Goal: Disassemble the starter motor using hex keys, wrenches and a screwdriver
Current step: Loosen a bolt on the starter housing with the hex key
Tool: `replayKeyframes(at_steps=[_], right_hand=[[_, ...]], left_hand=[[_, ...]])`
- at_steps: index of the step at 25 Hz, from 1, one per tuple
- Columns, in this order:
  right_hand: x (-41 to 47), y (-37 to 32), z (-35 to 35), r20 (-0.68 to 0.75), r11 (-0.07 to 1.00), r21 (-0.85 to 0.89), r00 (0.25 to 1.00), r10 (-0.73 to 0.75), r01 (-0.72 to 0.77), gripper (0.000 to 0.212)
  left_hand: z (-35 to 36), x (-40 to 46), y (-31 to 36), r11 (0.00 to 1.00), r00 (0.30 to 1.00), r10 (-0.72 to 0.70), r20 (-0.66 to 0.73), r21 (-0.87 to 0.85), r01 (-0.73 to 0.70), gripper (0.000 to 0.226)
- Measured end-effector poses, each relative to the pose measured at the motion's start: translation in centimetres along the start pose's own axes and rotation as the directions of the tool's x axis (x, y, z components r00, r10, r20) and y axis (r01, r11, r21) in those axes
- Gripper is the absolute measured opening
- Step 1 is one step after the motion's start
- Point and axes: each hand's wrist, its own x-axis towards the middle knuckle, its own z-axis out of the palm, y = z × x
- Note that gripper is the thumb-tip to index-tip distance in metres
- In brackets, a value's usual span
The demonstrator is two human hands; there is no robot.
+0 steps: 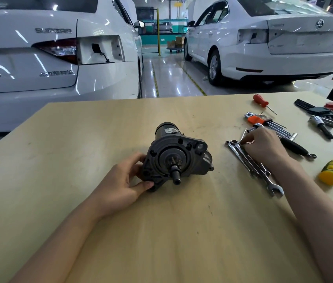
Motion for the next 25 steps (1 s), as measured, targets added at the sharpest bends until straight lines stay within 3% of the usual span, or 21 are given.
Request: replayKeyframes(at_steps=[5, 9, 11, 13, 15, 17, 18, 19, 20, 21, 22, 23, 25], right_hand=[[-0.5, 0.1, -0.4, 0.098, 0.990, -0.125, 0.994, -0.048, 0.060, 0.016], [-0.6, -0.8, -0.3, 0.063, 0.975, -0.213, 0.997, -0.053, 0.066, 0.013], [-0.7, -1.3, 0.2, 0.095, 0.949, -0.303, 0.993, -0.065, 0.091, 0.021], [-0.8, -1.4, 0.7, 0.085, 0.937, -0.340, 0.995, -0.056, 0.082, 0.014], [-0.8, -1.3, 0.5, -0.037, 0.982, -0.188, 0.999, -0.015, 0.008, 0.016], [-0.9, -2.1, -0.2, -0.169, 0.972, 0.231, 0.982, 0.079, -0.039, 0.017], [-1.3, -2.9, -0.6, -0.146, 0.834, 0.550, 0.979, 0.143, -0.040, 0.017], [-2.0, -4.1, -1.1, -0.040, 0.522, 0.851, 0.984, 0.173, -0.058, 0.018], [-2.9, -5.5, -1.5, 0.115, 0.118, 0.985, 0.987, 0.116, -0.129, 0.019], [-3.7, -6.8, -1.8, 0.218, -0.175, 0.961, 0.976, 0.005, -0.213, 0.020], [-4.5, -7.9, -2.0, 0.263, -0.302, 0.912, 0.960, -0.093, -0.279, 0.020], [-5.3, -8.7, -2.3, 0.268, -0.324, 0.896, 0.951, -0.153, -0.305, 0.019], [-6.7, -9.8, -2.6, 0.139, -0.195, 0.966, 0.975, -0.173, -0.173, 0.015]], left_hand=[[0.2, 0.0, 0.2, 0.996, 0.998, 0.018, -0.054, 0.085, -0.013, 0.040], [0.5, -0.1, 0.5, 0.995, 0.998, 0.012, -0.061, 0.103, -0.005, 0.041], [0.5, -0.1, 0.6, 0.995, 0.998, 0.011, -0.057, 0.104, -0.005, 0.041], [0.6, -0.2, 0.7, 0.994, 0.998, 0.019, -0.062, 0.108, -0.012, 0.042], [1.0, -0.3, 1.1, 0.995, 0.993, 0.041, -0.107, 0.094, -0.031, 0.041], [1.5, -0.4, 1.6, 0.997, 0.975, 0.074, -0.211, 0.039, -0.067, 0.048], [1.7, -0.3, 1.8, 0.995, 0.960, 0.095, -0.262, 0.006, -0.096, 0.052], [1.9, -0.2, 2.1, 0.993, 0.950, 0.108, -0.294, -0.020, -0.119, 0.053], [2.0, 0.0, 2.5, 0.991, 0.942, 0.116, -0.313, -0.030, -0.132, 0.051], [2.0, 0.2, 2.9, 0.990, 0.934, 0.128, -0.333, -0.012, -0.140, 0.045], [1.9, 0.5, 3.2, 0.988, 0.921, 0.148, -0.360, 0.025, -0.150, 0.040], [1.7, 0.9, 3.8, 0.984, 0.904, 0.175, -0.389, 0.057, -0.166, 0.035], [1.4, 2.2, 5.5, 0.975, 0.879, 0.219, -0.423, 0.058, -0.215, 0.027]])
